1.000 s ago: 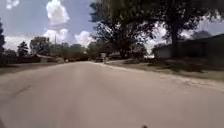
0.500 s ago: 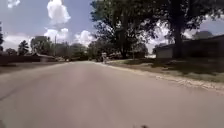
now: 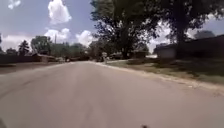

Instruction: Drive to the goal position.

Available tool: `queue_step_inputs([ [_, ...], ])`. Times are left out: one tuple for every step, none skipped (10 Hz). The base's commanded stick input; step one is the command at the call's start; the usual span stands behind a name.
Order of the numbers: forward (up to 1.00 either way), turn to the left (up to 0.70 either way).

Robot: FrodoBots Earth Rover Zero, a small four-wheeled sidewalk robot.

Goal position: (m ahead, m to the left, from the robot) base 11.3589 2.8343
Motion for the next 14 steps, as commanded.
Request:
queue_step_inputs([
  [0.85, 0.0],
  [0.85, 0.0],
  [0.85, 0.0],
  [0.85, 0.0],
  [0.85, 0.0],
  [0.85, 0.0],
  [0.85, 0.0],
  [0.85, 0.0],
  [0.85, 0.0],
  [0.85, 0.0],
  [0.85, 0.0],
  [0.85, 0.0],
  [0.85, 0.0],
  [0.85, 0.0],
])
